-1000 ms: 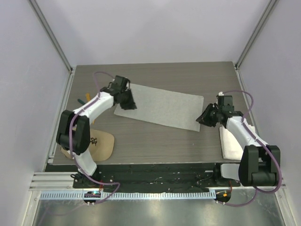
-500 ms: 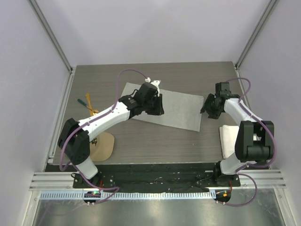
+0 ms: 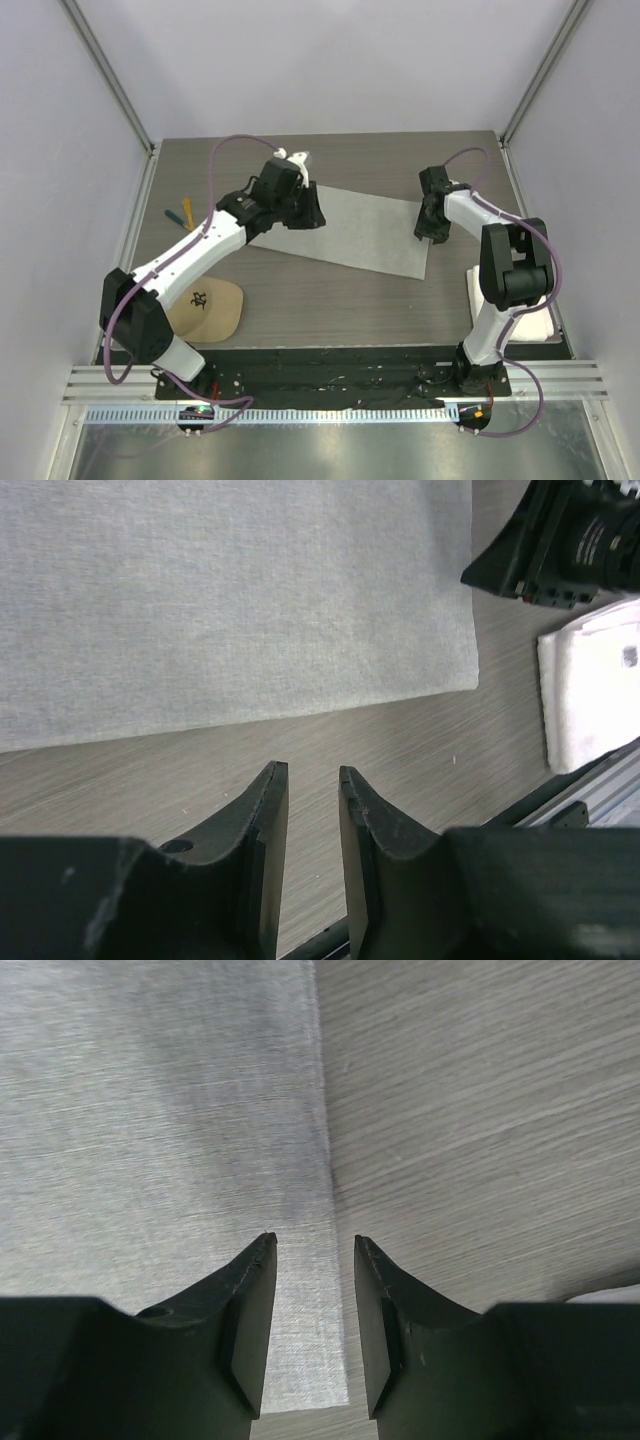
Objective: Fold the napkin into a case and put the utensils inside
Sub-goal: Pick up the rectangle-folded napkin from the center of the board.
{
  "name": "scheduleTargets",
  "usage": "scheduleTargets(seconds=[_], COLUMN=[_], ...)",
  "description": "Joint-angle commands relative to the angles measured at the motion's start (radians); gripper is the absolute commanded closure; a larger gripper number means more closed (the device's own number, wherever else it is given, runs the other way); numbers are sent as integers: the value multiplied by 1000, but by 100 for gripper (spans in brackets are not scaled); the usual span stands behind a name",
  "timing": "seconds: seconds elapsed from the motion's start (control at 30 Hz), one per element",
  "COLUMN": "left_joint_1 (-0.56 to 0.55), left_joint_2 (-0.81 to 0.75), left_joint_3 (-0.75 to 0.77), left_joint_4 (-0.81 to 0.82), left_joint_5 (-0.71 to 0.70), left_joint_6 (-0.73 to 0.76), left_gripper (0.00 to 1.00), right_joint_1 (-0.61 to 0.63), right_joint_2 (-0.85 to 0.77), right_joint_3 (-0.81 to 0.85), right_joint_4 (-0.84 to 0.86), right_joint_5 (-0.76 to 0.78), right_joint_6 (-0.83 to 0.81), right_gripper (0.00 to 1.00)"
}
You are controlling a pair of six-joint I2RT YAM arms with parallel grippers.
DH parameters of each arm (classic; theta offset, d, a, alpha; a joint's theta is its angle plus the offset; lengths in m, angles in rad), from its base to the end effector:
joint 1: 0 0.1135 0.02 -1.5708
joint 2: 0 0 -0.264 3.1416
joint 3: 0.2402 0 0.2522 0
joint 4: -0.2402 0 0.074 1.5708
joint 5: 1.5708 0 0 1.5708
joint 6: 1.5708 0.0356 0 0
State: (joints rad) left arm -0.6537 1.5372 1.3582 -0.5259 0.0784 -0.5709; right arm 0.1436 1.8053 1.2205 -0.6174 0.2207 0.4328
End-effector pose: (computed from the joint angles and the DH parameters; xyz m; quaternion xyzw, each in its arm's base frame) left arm 0.2732 -0.2128 0.3218 0.0540 0.9056 -0.2701 0.3226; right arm 0.3553 0.0435 0.1836 0.1608 0.9640 -0.0520 0.2054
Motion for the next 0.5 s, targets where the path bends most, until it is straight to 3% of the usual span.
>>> scheduleTargets(seconds=[0.0, 0.17, 0.47], left_joint_1=[63, 94, 104], left_joint_2=[-23, 17, 18], left_joint_3=[-4, 13, 18], left_joint_4=[1, 41, 40], left_joint_5=[108, 187, 189], left_joint_6=[-26, -73, -75], left_gripper=[68, 67, 66], right_joint_1=[5, 5, -15], right_joint_2=[28, 54, 62], right_joint_3=[19, -6, -151], right_joint_4=[-4, 38, 134], right_joint_5=[77, 42, -21], right_joint_6=[-11, -5, 21], right_gripper=[60, 62, 68])
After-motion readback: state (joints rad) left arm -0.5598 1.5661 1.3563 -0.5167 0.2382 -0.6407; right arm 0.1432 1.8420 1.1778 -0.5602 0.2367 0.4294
